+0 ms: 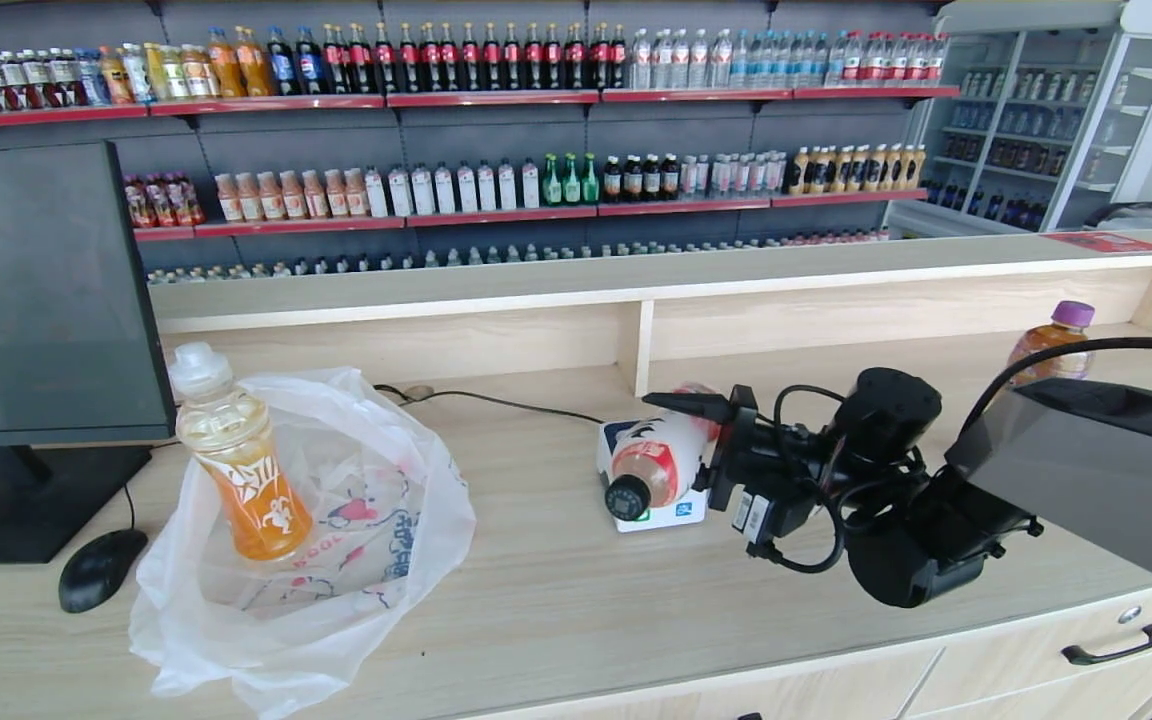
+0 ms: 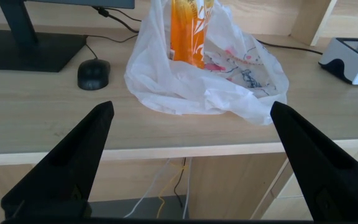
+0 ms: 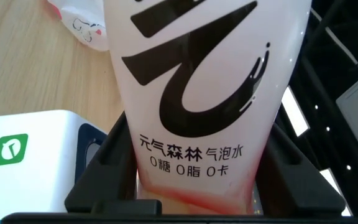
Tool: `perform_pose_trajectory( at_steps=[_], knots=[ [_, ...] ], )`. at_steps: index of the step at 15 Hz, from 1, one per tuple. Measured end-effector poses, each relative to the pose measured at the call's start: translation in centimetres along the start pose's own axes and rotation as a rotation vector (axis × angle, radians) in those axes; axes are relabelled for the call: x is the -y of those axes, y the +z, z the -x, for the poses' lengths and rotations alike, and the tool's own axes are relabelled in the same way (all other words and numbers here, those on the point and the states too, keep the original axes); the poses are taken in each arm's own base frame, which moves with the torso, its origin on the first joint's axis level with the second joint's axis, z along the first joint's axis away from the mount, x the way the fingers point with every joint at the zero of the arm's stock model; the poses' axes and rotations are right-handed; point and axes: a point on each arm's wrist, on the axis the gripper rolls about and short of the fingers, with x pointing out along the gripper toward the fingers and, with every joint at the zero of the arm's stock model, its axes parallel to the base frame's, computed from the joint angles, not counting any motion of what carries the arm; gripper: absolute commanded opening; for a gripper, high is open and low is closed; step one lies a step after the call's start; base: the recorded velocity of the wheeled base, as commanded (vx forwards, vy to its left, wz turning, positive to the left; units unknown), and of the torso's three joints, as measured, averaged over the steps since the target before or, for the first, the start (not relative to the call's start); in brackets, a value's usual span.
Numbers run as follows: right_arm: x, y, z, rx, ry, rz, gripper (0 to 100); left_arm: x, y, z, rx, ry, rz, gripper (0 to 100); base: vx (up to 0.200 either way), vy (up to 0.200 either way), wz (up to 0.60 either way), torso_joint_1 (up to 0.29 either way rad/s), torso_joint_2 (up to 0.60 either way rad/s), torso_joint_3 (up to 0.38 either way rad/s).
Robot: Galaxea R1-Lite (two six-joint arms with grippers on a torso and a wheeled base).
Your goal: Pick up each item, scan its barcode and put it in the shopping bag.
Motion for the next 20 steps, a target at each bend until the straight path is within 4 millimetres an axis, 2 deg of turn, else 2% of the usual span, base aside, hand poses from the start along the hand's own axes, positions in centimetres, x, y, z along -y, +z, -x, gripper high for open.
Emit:
perform_pose_trajectory(
  at_steps=[12,14,17,20],
  knots=[
    [-0.3,0.3,-0.2,0.006,0.007,-0.029,0,0.0,0.0,0.0,0.0,-0.001,-0.006,100,0.0,0.0,0.0,0.0,0.0,0.0],
    [0.1,0.9,-0.7,0.025,0.002,-0.021,0,0.0,0.0,0.0,0.0,-0.001,-0.006,100,0.0,0.0,0.0,0.0,0.0,0.0],
    [0.9,3.5,-3.5,0.122,-0.011,0.002,0,0.0,0.0,0.0,0.0,-0.001,-0.006,100,0.0,0.0,0.0,0.0,0.0,0.0],
    [1.5,3.0,-2.9,0.102,-0.022,0.017,0,0.0,0.0,0.0,0.0,-0.001,-0.007,100,0.0,0.0,0.0,0.0,0.0,0.0]
  ],
)
